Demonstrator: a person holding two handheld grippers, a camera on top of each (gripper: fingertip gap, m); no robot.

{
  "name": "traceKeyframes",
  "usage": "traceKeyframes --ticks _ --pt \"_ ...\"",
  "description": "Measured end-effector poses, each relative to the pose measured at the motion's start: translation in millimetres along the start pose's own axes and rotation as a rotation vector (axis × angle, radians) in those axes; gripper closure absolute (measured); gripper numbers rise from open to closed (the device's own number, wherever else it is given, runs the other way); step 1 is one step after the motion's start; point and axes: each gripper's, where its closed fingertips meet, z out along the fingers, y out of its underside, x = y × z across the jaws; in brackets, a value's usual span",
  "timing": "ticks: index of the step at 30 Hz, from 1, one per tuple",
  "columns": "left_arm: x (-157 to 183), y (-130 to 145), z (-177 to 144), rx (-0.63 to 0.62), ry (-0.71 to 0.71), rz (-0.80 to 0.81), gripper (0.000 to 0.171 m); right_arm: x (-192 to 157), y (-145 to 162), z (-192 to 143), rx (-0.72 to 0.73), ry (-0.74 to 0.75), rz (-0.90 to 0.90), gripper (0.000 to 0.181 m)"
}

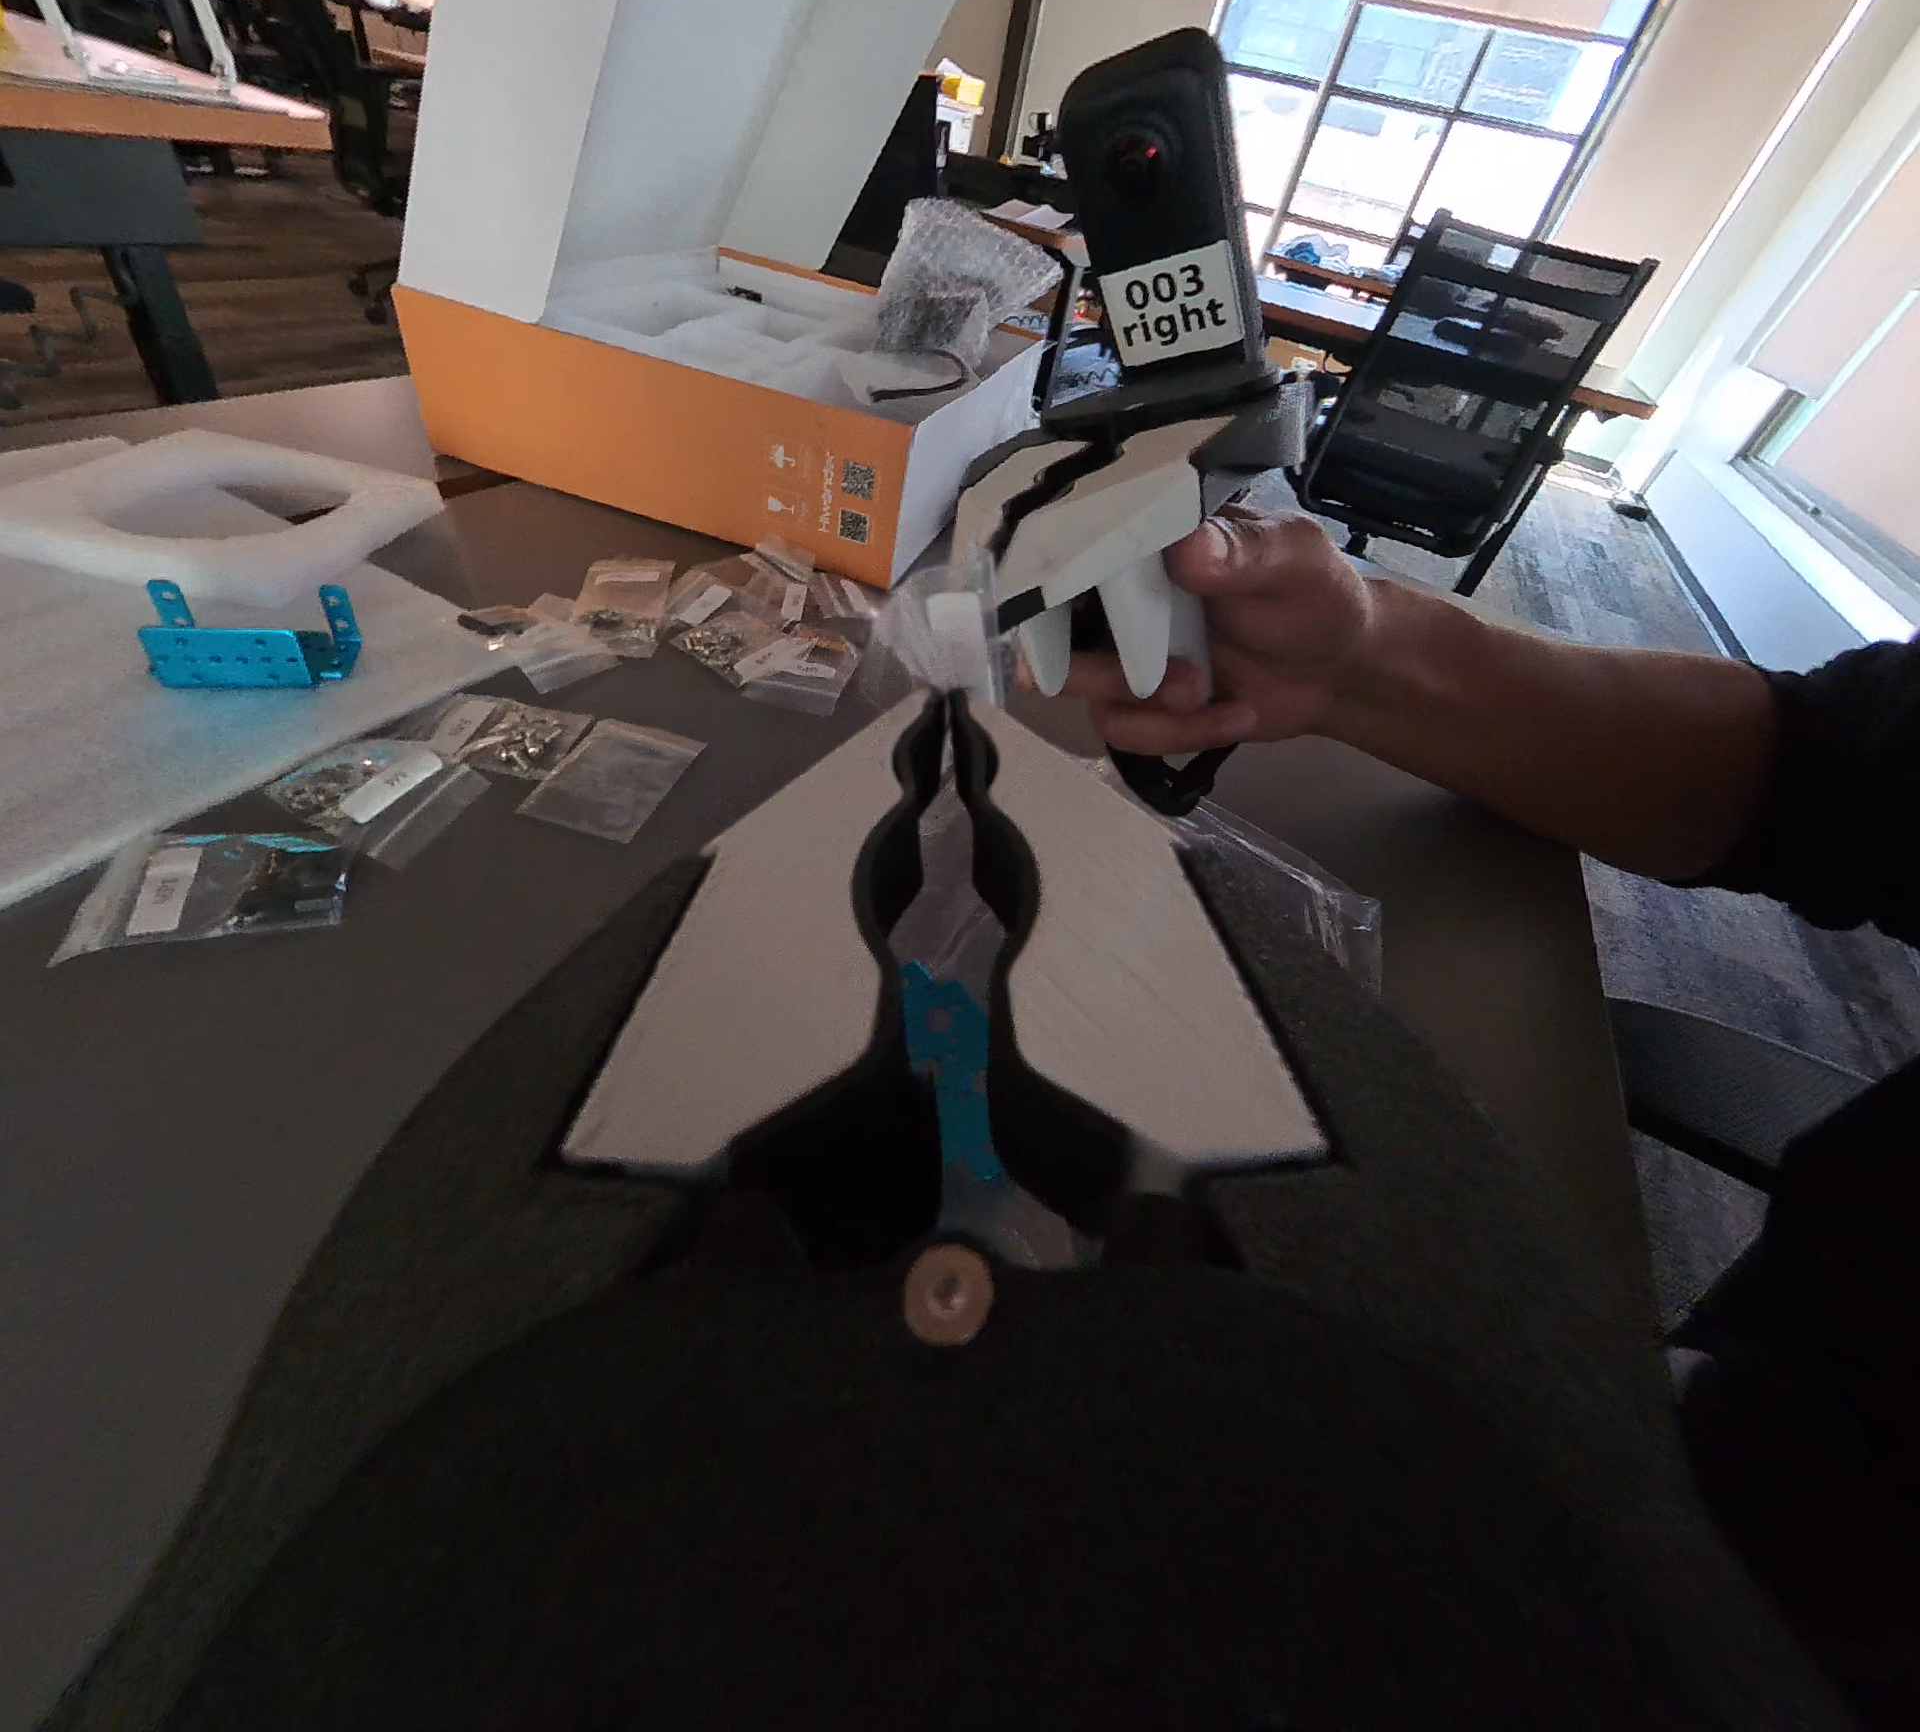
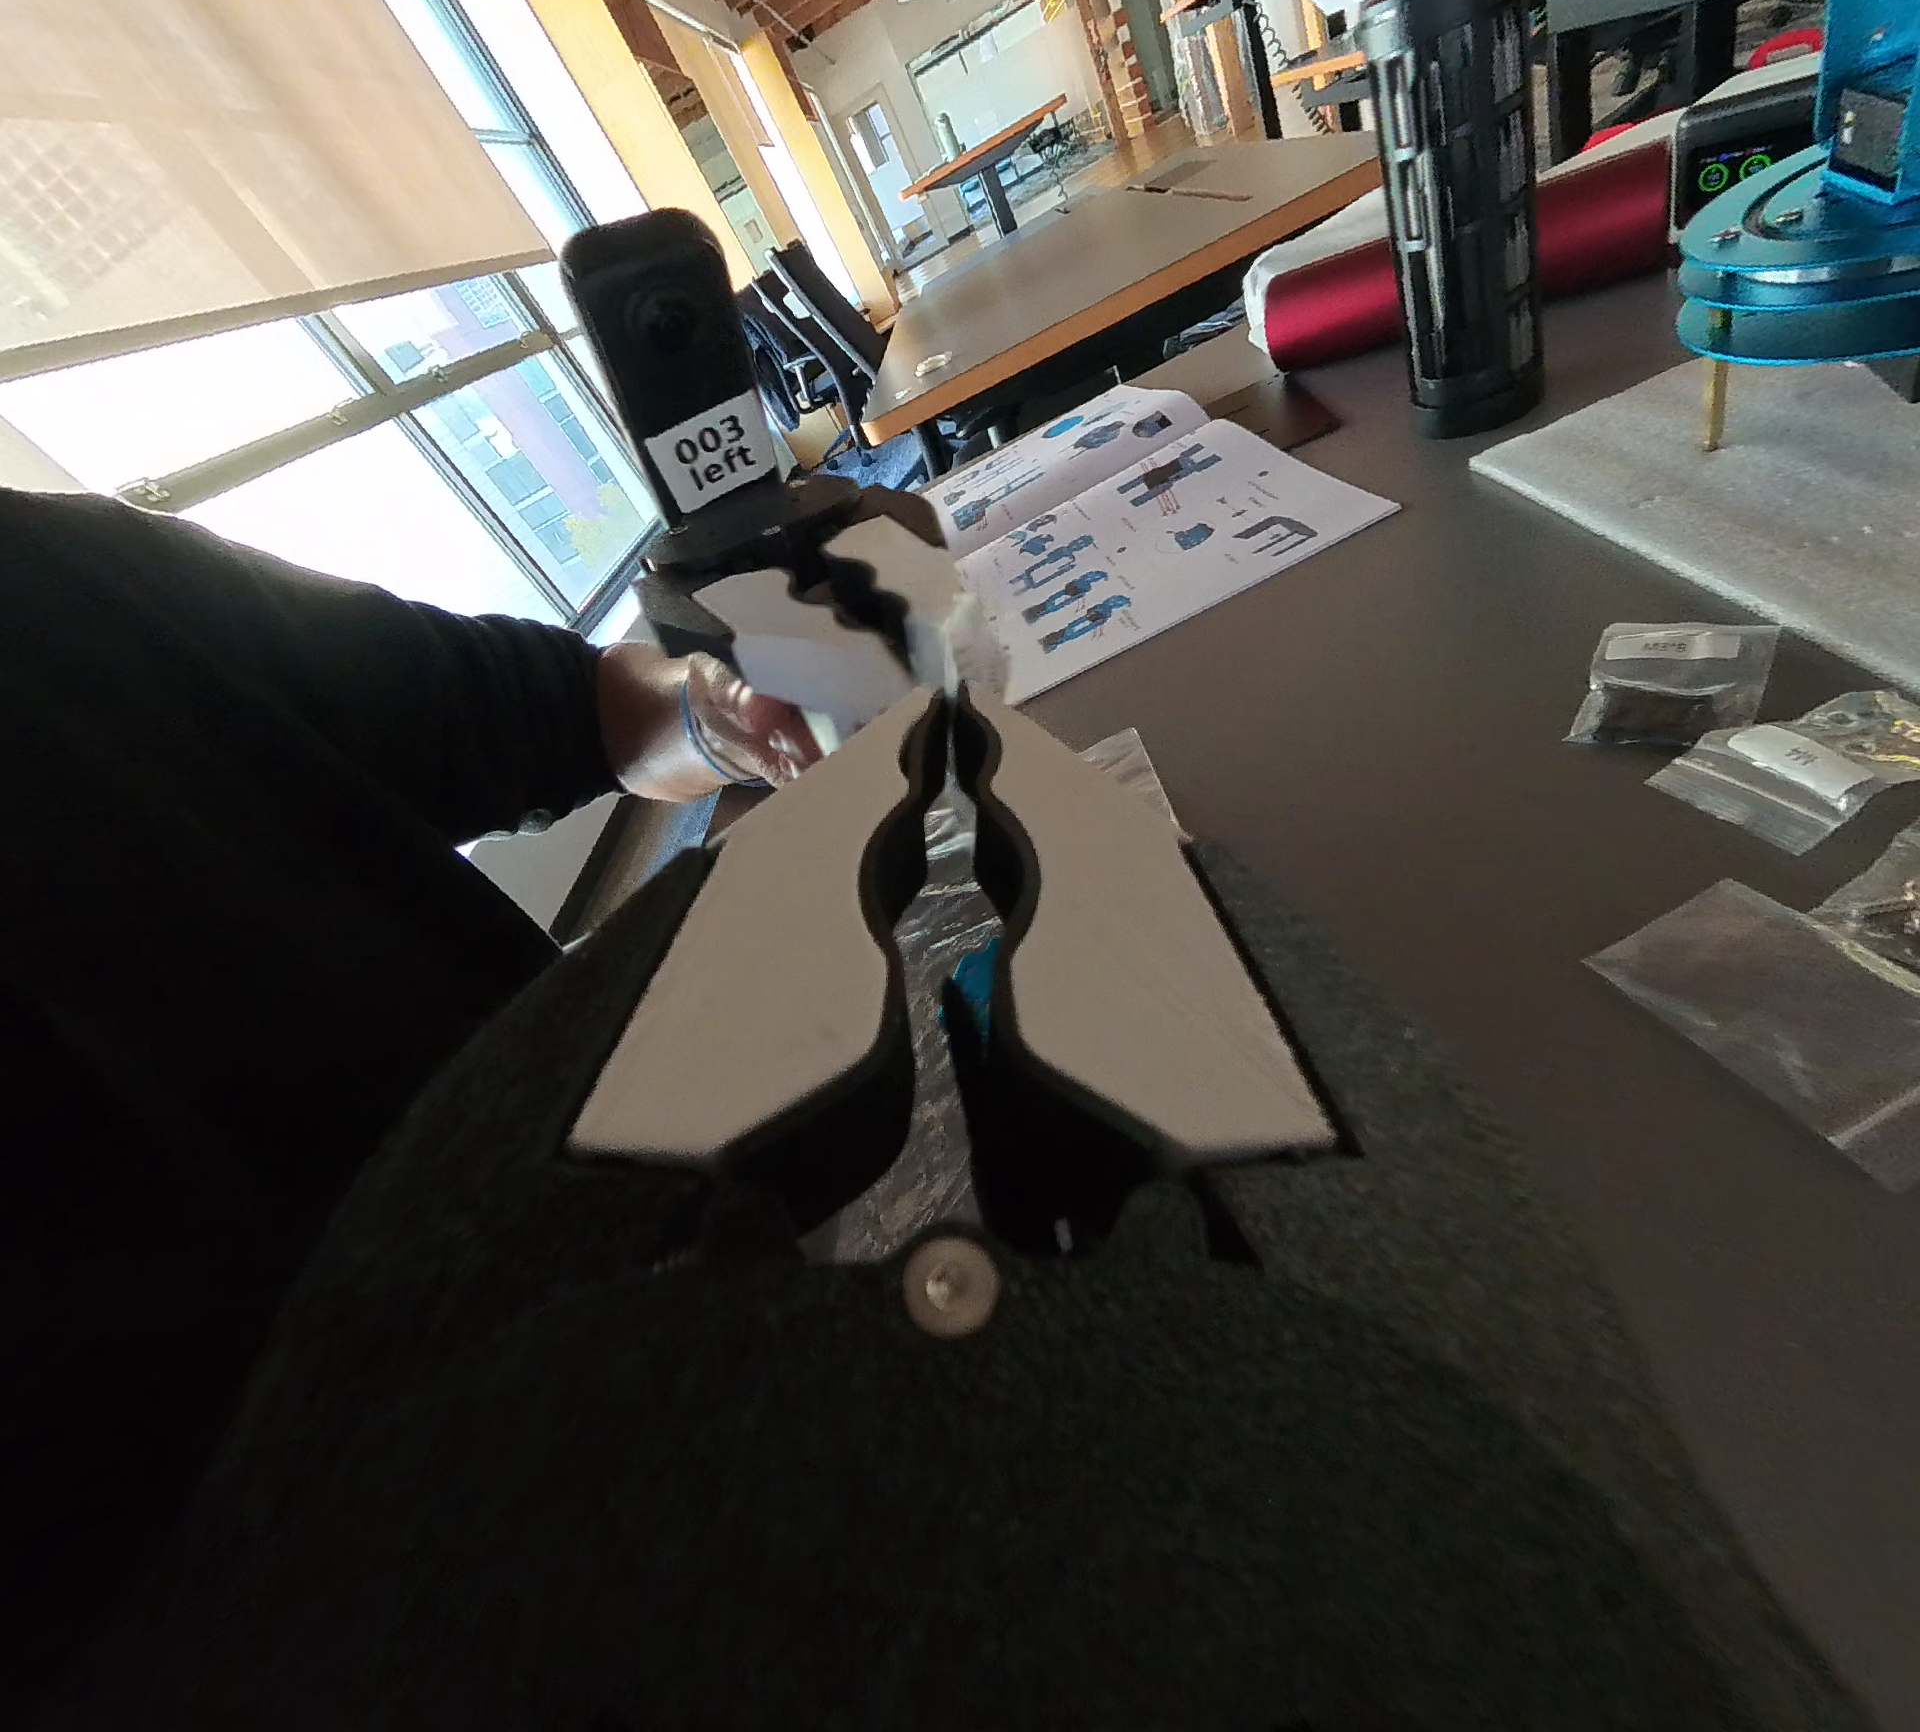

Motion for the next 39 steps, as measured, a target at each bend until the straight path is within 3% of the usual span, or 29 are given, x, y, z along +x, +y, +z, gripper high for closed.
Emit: traceKeyframes --ticks 3,8,12,15,28,32,33,35,39 --pt "8.7 0.5 -3.7 -0.005 0.070 0.011 0.171 4.9 -0.9 -3.3 -0.006 0.028 -0.024 0.181" --pt "11.2 -17.0 -16.6 0.076 0.258 -0.234 0.171 -6.1 -6.8 -6.7 0.009 -0.060 -0.010 0.181" --pt "6.7 -17.0 -17.2 0.095 0.287 -0.317 0.171 -16.3 -9.0 -9.4 0.030 -0.142 0.035 0.181" --pt "0.3 -20.0 -21.1 0.112 0.257 -0.281 0.171 -17.5 -14.5 -16.0 0.043 -0.164 0.036 0.166" --pt "1.2 -18.5 -21.4 0.112 0.235 -0.250 0.171 -4.8 -9.6 -16.6 0.023 -0.108 0.027 0.181" --pt "-0.2 -5.9 -15.9 0.046 0.200 -0.190 0.170 5.5 -2.7 -24.4 -0.067 -0.035 -0.023 0.181" --pt "-1.0 -0.8 -14.4 0.020 0.187 -0.167 0.160 7.7 -0.5 -29.8 -0.092 -0.020 -0.037 0.181" --pt "-2.2 10.5 -12.1 -0.041 0.175 -0.131 0.148 14.7 12.0 -45.5 -0.148 0.017 -0.034 0.181" --pt "-17.2 26.1 -11.4 -0.117 0.092 -0.012 0.147 30.7 40.2 -83.7 -0.328 0.161 -0.095 0.181"
